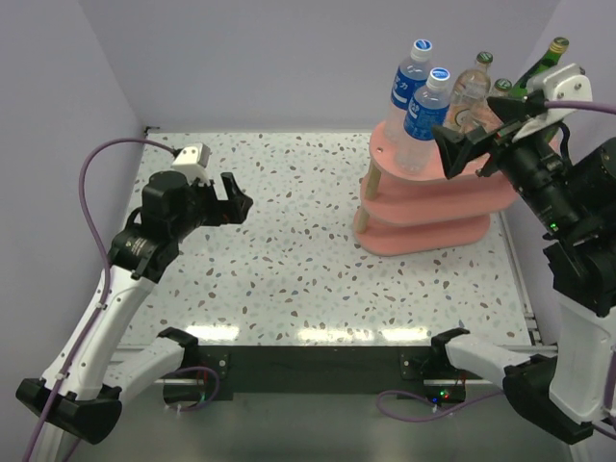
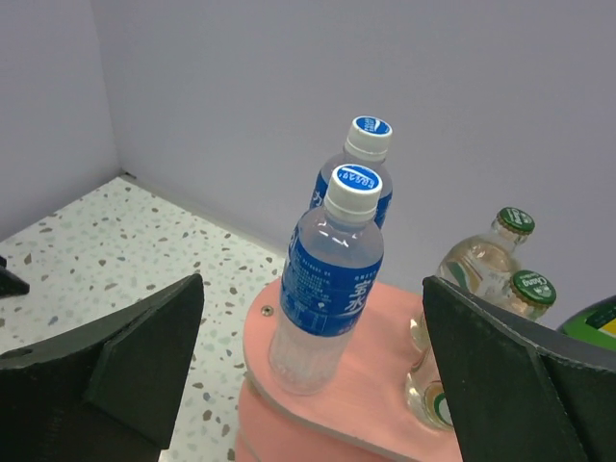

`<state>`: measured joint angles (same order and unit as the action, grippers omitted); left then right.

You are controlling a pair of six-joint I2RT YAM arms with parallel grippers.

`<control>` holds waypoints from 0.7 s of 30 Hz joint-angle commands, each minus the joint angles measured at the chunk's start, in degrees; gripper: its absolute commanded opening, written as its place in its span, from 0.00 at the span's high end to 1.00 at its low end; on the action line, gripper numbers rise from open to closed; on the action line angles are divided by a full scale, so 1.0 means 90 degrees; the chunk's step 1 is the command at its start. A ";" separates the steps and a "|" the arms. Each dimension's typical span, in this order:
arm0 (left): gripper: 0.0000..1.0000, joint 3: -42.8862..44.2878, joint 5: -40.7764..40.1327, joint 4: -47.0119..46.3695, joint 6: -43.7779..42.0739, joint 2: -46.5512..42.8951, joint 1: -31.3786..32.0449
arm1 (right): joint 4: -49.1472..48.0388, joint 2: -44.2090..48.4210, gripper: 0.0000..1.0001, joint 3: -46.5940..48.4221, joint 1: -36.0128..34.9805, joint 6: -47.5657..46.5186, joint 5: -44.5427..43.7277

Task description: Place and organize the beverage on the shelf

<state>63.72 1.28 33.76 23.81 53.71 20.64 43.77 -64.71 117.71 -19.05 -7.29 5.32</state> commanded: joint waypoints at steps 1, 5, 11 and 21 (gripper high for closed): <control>0.04 0.0312 -0.0005 -0.0323 -0.0117 0.0018 -0.0028 | 0.0165 0.0372 0.01 -0.0188 0.0027 -0.0731 0.0423; 0.02 0.0351 -0.0093 -0.0313 -0.0078 -0.0011 -0.0028 | 0.0361 0.0937 0.01 -0.0752 0.0036 -0.1249 0.1009; 0.00 0.0371 -0.0318 -0.0323 -0.0058 -0.0070 -0.0028 | 0.1628 0.1623 0.01 -0.1768 0.0036 -0.2664 0.3058; 0.00 0.0068 -0.0708 -0.0460 -0.0166 -0.0401 -0.0028 | 0.3526 0.1010 0.01 -0.3283 -0.0002 -0.5156 0.4906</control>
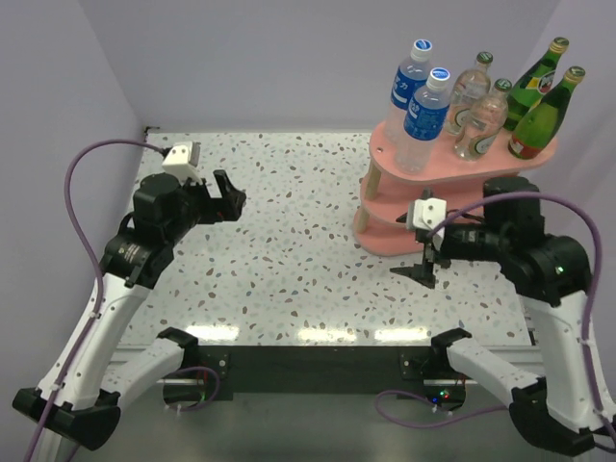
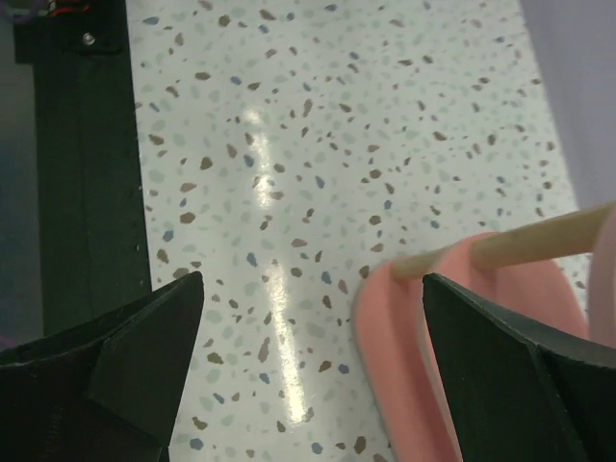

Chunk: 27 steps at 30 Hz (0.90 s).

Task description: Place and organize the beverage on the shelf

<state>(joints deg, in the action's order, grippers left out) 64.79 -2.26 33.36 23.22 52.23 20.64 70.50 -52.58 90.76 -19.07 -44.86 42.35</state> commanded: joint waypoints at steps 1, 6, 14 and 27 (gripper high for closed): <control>0.00 -0.0138 -0.0344 -0.0406 -0.0061 -0.0285 -0.0028 | 0.0304 -0.0417 0.01 -0.0406 -0.0107 -0.0895 0.0725; 0.00 -0.0412 -0.0568 -0.0328 0.0056 -0.0597 -0.0028 | -0.0830 -0.0779 0.01 -0.1119 -0.1579 -0.0193 -0.1368; 0.00 -0.0520 -0.0871 -0.0270 0.0056 -0.0725 -0.0028 | -0.2676 -0.1647 0.01 -0.1559 -0.2685 0.1282 -0.2547; 0.00 -0.1105 -0.1614 -0.0621 0.0008 -0.0832 -0.0028 | -0.4533 -0.1902 0.01 -0.1432 -0.3018 0.4114 -0.4217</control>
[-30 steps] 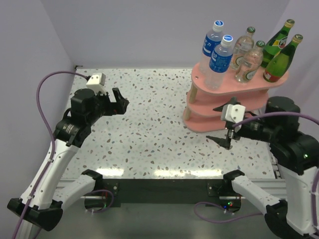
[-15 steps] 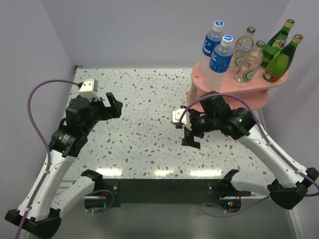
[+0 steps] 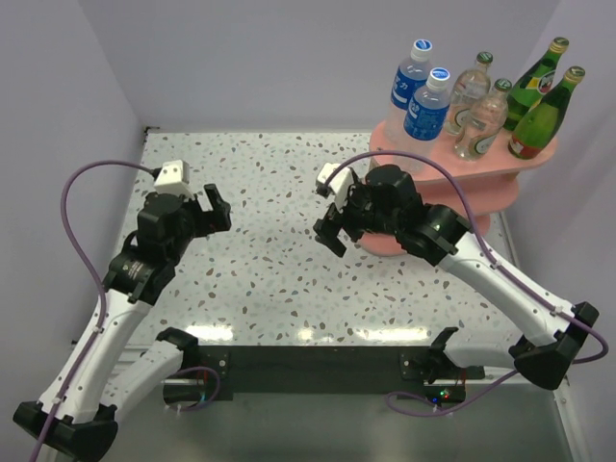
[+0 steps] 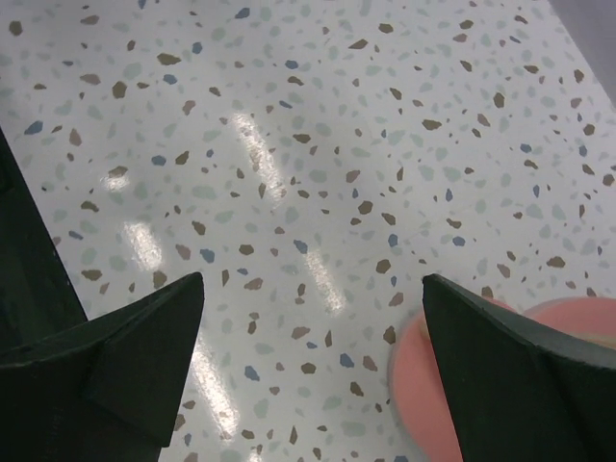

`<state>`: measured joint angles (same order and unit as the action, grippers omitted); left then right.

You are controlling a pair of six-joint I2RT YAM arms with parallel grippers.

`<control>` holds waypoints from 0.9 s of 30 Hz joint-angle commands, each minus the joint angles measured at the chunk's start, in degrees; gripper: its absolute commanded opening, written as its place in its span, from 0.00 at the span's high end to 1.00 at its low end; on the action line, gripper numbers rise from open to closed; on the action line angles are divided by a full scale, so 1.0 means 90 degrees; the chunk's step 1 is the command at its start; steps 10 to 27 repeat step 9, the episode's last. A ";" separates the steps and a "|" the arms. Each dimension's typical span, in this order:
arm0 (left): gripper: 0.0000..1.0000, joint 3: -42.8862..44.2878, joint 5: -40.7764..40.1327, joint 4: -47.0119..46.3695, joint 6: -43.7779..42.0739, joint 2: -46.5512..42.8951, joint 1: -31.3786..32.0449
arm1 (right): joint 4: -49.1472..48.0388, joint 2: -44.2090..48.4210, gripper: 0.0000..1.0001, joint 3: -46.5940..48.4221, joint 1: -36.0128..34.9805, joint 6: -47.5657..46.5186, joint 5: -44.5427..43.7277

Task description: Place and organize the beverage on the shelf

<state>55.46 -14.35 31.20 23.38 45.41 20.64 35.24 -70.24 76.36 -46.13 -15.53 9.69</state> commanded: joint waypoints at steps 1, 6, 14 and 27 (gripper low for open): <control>0.00 -0.0078 -0.0300 -0.0390 -0.0009 -0.0065 -0.0028 | -0.0625 0.0089 0.01 0.0159 -0.0021 0.0914 -0.0608; 0.00 -0.0069 -0.0261 -0.0469 -0.0039 -0.0016 -0.0028 | -0.0635 0.0236 0.01 0.0032 -0.0011 0.0983 -0.0520; 0.00 -0.0088 -0.0232 -0.0517 -0.0029 -0.0006 -0.0028 | -0.0703 0.0275 0.01 -0.0047 -0.0021 0.0984 -0.0540; 0.00 -0.0088 -0.0232 -0.0517 -0.0029 -0.0006 -0.0028 | -0.0703 0.0275 0.01 -0.0047 -0.0021 0.0984 -0.0540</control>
